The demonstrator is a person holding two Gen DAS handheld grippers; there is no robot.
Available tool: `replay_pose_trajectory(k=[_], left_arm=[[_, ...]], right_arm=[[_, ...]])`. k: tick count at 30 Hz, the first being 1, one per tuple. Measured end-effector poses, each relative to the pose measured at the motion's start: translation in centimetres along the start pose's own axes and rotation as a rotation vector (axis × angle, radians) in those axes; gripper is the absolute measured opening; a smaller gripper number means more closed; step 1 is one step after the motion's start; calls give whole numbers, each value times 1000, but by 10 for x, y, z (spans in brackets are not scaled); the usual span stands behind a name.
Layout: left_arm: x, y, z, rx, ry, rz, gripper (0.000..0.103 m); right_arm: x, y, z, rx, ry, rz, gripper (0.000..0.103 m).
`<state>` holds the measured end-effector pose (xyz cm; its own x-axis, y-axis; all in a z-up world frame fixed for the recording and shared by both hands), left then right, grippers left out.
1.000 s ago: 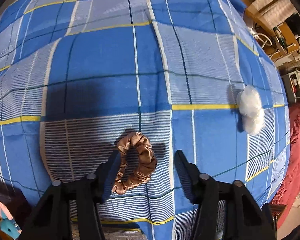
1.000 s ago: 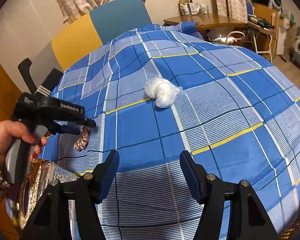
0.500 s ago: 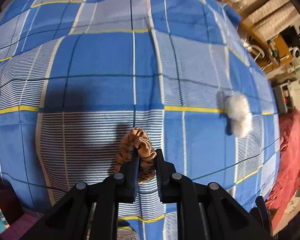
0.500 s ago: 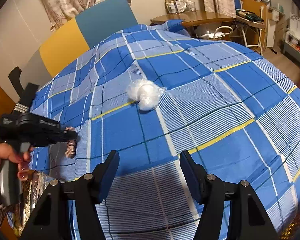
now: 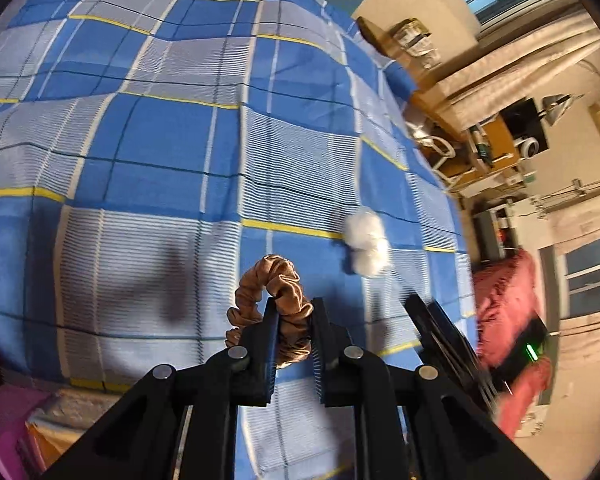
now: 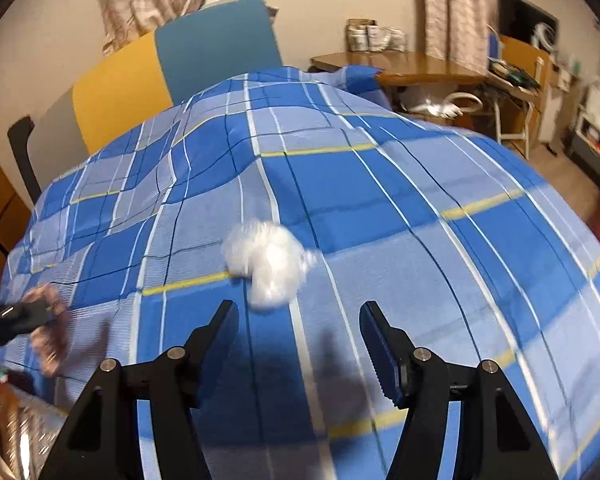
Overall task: Organize soft objects
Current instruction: 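Grasp the plastic-wrapped cotton ball with the right gripper while the left holds the scrunchie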
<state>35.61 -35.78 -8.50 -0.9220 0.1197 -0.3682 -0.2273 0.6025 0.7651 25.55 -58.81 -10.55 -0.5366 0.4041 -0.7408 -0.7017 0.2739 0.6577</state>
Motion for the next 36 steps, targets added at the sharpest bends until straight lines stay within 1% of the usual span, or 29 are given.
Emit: replay_pose_trajectory(k=[2, 5, 8, 9, 10, 11, 12, 13, 14, 17, 22, 26, 27, 29, 33, 35, 36], left_arm=[[5, 4, -1, 23, 16, 0, 13], [11, 13, -3, 56, 26, 10, 13], [12, 19, -7, 62, 7, 3, 13], [12, 21, -6, 62, 5, 0, 13], [13, 22, -7, 67, 2, 1, 13], [13, 23, -7, 67, -1, 0, 13], [14, 24, -6, 63, -5, -3, 13], [14, 24, -6, 64, -6, -4, 13], [14, 24, -6, 67, -8, -3, 13], [17, 22, -7, 67, -12, -4, 13], [25, 21, -13, 75, -31, -11, 13], [31, 30, -23, 86, -64, -40, 13], [32, 35, -27, 88, -73, -53, 13], [34, 52, -37, 104, -103, -88, 13], [39, 91, -51, 135, -157, -164, 13], [44, 119, -54, 147, -184, -214, 13], [44, 127, -55, 150, -192, -227, 13]], right_arm=[[-8, -20, 6, 7, 34, 10, 71], [-11, -46, 12, 0, 46, 40, 71], [-6, -71, 14, -24, 24, 108, 70], [-4, -78, 13, -21, 8, 126, 68], [-2, -83, 12, -18, -6, 135, 62], [0, -85, 12, -23, -11, 138, 47], [3, -89, 13, -34, -11, 148, 37], [5, -89, 13, -36, -17, 153, 37], [6, -88, 12, -37, -25, 147, 34], [8, -77, 9, -40, -48, 135, 31], [17, -36, 9, -10, -12, 120, 31], [36, -2, 2, -22, -111, 158, 31], [44, 8, 2, -35, -146, 168, 31], [55, 18, 6, -46, -150, 172, 31], [69, 27, 19, -32, -62, 163, 31], [72, 29, 21, -27, -42, 159, 31], [72, 31, 23, -34, -39, 151, 31]])
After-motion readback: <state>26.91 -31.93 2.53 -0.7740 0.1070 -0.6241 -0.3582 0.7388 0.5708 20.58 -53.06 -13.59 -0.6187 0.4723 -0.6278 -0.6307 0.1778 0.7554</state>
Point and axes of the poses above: each gripper's, at about its wrist camera, not at the fingertips, and y roughly against the way its jaws point, z to its left, x to its underside, the point moved 3 cm from there along -y, roughly the way its jaws point, and after that the axes turned 10 degrees about -z, right-handed, at the moved point
